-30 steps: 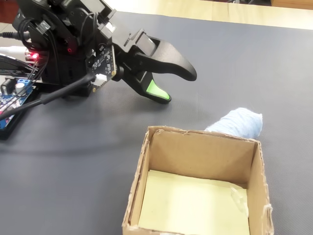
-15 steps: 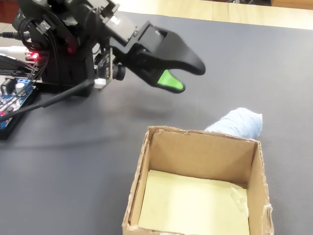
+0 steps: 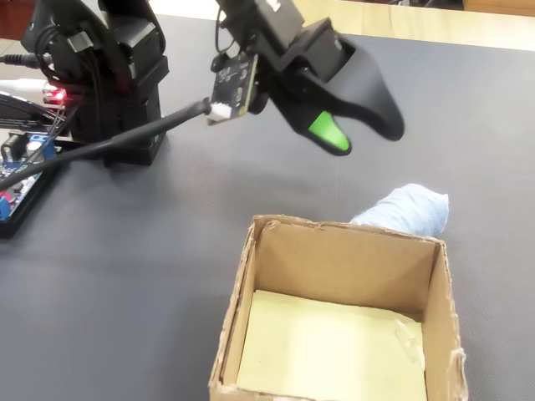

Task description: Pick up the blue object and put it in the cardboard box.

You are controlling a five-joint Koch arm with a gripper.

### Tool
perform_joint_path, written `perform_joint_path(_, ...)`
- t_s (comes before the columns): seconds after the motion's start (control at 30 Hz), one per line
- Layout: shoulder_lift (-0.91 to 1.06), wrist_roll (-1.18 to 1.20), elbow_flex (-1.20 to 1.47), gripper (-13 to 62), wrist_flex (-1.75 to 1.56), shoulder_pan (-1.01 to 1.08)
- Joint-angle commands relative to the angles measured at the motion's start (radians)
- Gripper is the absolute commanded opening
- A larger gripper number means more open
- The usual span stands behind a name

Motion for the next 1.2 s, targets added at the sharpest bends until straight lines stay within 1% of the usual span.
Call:
perform_joint_path(0.0,-0.041,0.003,-0.100,33.7,-0.008,0.008)
perform_joint_path(0.4,-0.341,0.003,-0.325,33.7,0.063,0.110)
perform_joint_path(0.43,-0.390,0.017,-0.347,33.7,0.077,0.143)
perform_joint_path(0.6,-0.472,0.087,-0.371,32.8,0.150,0.199)
perform_joint_path(0.63,-0.479,0.109,-0.373,32.2,0.163,0.206)
perform_joint_path(0.77,-0.476,0.130,-0.367,21.4,0.175,0.222)
perform_joint_path(0.83,-0.463,0.158,-0.350,18.5,0.144,0.222)
perform_joint_path(1.0,-0.403,0.212,-0.290,18.5,-0.014,0.207)
perform_joint_path(1.17,-0.281,0.229,-0.242,18.5,-0.179,0.166)
